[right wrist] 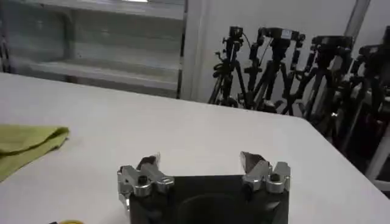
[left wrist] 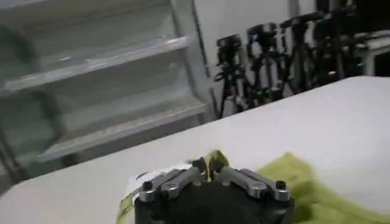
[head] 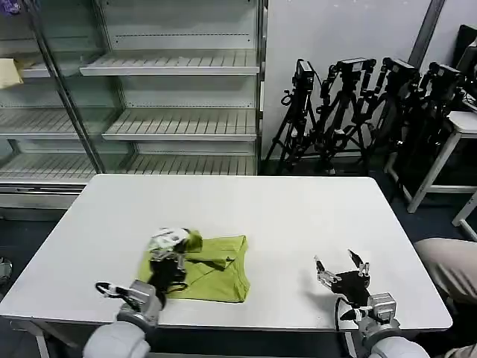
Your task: Fold and organize the clothes.
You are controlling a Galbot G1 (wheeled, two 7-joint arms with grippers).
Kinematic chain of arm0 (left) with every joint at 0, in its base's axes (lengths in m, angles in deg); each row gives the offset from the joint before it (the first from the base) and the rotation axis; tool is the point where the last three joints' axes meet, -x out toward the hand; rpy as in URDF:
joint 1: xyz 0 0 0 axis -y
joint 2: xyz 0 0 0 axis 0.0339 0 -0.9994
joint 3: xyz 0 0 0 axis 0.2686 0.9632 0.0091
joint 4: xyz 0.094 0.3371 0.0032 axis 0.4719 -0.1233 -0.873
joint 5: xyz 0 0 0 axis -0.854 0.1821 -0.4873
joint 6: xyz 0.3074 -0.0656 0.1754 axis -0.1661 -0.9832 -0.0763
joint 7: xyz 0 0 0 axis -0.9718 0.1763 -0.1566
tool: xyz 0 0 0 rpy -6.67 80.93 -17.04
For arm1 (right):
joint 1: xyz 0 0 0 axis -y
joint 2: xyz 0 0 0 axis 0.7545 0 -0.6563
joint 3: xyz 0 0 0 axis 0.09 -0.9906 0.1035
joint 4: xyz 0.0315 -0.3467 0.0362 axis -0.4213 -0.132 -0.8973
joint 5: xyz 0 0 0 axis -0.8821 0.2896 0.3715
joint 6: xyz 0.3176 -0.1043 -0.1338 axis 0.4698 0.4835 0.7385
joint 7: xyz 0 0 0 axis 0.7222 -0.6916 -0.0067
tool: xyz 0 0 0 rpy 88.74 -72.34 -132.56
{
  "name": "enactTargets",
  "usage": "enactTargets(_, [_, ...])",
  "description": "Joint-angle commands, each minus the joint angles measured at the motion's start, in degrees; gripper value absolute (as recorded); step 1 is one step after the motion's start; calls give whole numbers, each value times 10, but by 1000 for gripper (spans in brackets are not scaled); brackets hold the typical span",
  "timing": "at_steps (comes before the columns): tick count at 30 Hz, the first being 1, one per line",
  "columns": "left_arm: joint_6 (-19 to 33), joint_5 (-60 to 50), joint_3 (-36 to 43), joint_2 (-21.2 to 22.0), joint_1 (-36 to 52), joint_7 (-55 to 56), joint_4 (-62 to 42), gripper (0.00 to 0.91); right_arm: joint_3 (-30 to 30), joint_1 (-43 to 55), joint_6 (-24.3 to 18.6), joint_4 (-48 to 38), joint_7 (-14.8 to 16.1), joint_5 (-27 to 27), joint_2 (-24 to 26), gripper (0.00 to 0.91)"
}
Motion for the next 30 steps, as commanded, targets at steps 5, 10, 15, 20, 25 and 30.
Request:
enactTargets(5, [-13,-20,96,50,35,6,8,20,11,-8,-4,-2,0,1,-5,907])
enactTargets(10, [-30,23,91,55,54,16,18,20,11,-8,-4,-3,0,3,-8,907])
enactTargets(15, [-29,22,97,60,54,19,4,20,11,-8,-5,-5,1,5,-10,907])
enactTargets(20, [-32,34,105,69,53,32,-5,20,8,-6,-8,-7,1,8,-12,907])
enactTargets(25, [-36,45,107,70,52,31,6,20,9,-7,-10,-8,2,8,-10,907])
enactTargets(30, [-38,51,118,78,47,35,2,20,8,-3,-10,-10,1,8,-10,907])
